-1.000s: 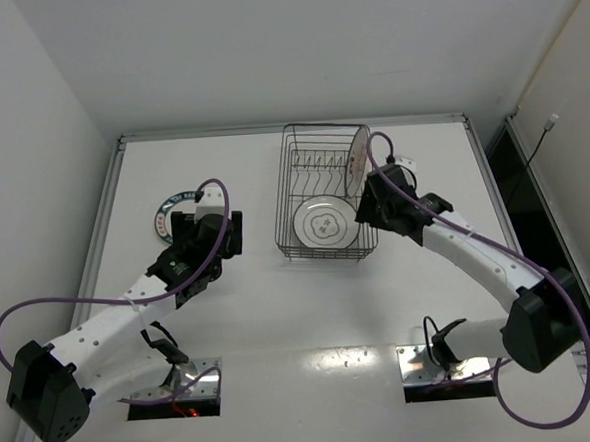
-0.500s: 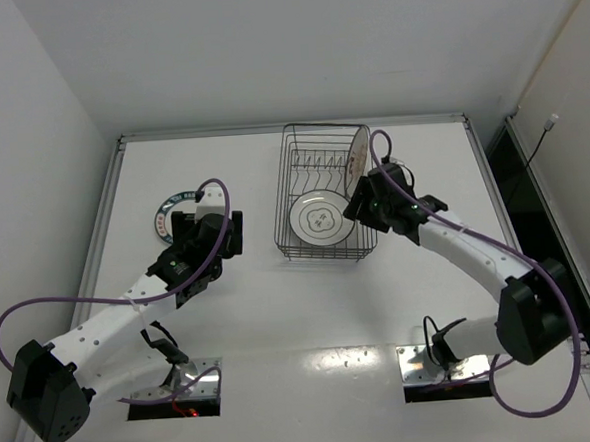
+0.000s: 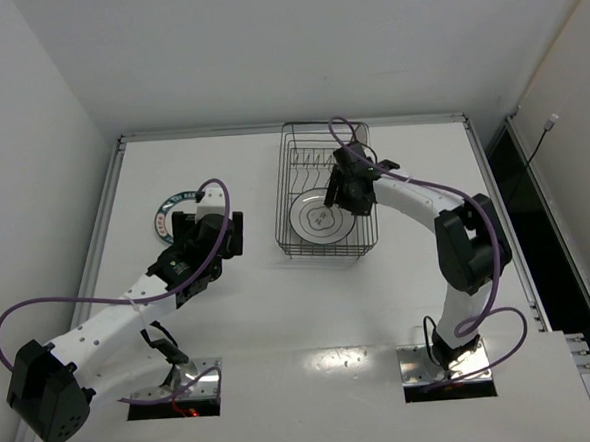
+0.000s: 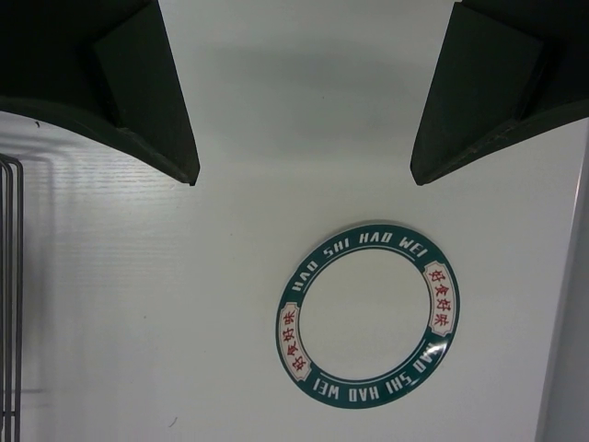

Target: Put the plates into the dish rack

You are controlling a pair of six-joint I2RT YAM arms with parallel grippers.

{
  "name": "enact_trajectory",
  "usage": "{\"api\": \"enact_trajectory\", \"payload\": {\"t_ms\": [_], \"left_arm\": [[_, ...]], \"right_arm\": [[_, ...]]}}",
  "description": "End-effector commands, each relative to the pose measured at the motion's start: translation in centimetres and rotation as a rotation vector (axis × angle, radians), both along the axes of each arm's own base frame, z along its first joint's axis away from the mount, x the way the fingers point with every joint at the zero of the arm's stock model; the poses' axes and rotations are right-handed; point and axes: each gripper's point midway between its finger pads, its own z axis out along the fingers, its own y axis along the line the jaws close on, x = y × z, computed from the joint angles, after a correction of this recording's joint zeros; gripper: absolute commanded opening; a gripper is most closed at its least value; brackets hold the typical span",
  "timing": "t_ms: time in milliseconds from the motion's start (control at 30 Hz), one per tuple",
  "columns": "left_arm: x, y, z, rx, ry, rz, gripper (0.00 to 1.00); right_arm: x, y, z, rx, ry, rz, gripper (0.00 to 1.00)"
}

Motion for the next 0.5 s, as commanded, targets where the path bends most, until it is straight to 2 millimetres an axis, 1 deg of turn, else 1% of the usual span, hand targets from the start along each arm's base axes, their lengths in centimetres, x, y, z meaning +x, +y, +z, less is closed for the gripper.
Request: {"api": "enact_trajectory", "payload": {"t_ms": [0,33,67,167,233,267,300,367,433,467], "left_arm": [[0.6,-0.5,2.1,-0.032,-0.049,0.002,1.00],[0.6,-0.5,2.1,-0.032,-0.049,0.002,1.00],[0.6,-0.5,2.1,-0.032,-0.049,0.002,1.00],[0.6,-0.5,2.1,-0.032,-0.049,0.002,1.00],[0.5,-0.4,2.4,-0.038,-0.057,0.002,1.00],[0.5,-0.4,2.4,-0.038,-0.057,0.002,1.00],[0.5,-0.4,2.4,-0.038,-0.057,0.002,1.00],[0.5,-0.4,2.4,-0.038,-0.057,0.002,1.00],[0.5,-0.3,2.4,-0.034,-0.061,0.010,1.00],[0.5,-0.3,2.4,-0.034,-0.061,0.010,1.00]], "right_arm": [[-0.4,-1.6,0.5,-0.058,0.019,-0.052,0.61],[-0.8,-2.3,0.2,-0.083,0.025,-0.063,0.61],[-1.1,-2.3,0.6,-0.074,0.019,-0.072,0.61],[-2.3,-3.1,0.1,-0.087,0.025,-0.078,0.61],[-2.1,-3.0,0.4,-0.078,0.006,-0.078,0.61],[-2.6,-2.7,-0.1,-0.062,0.027,-0.064,0.61],[-2.8,-2.7,-1.1,-0.068,0.050,-0.071,0.61],[-3.0,-2.2,-2.0,-0.055,0.096,-0.063,0.61],[-3.7,-2.1,-3.7,-0.059,0.152,-0.063,0.61],[-3.6,-1.6,-4.1,-0.041,0.158,-0.053,0.61]]}}
